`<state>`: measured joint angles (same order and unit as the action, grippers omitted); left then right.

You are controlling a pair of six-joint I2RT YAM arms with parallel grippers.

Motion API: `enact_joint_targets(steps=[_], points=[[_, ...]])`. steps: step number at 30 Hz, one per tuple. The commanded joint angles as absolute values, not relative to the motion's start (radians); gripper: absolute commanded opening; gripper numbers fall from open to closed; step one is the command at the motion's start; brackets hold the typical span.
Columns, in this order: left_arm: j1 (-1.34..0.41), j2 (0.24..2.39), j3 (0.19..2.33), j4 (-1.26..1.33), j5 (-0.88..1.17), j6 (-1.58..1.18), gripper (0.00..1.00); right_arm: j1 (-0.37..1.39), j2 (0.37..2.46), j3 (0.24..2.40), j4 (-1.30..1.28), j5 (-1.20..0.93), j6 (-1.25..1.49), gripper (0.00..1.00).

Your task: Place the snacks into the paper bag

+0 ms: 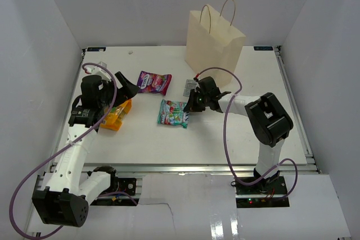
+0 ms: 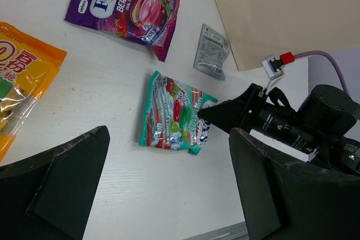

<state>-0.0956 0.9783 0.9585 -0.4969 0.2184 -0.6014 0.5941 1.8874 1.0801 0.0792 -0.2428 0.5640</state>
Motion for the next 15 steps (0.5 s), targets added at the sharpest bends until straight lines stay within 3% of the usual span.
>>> enact_joint_targets(steps=[1, 6, 13, 15], points=[[-0.097, 0.966, 0.991, -0.502, 0.216, -0.595, 0.98, 0.597, 1.884, 1.071, 0.098, -0.255, 0.508, 0.08], [-0.095, 0.963, 0.999, -0.500, 0.210, -0.595, 0.98, 0.597, 1.786, 1.098, 0.126, -0.360, 0.224, 0.08], [-0.097, 0.988, 1.002, -0.466, 0.213, -0.581, 0.98, 0.543, 1.565, 1.240, 0.049, -0.789, -0.327, 0.08], [-0.097, 0.992, 0.996, -0.448, 0.215, -0.578, 0.98, 0.505, 1.552, 1.314, 0.006, -0.818, -0.359, 0.08]])
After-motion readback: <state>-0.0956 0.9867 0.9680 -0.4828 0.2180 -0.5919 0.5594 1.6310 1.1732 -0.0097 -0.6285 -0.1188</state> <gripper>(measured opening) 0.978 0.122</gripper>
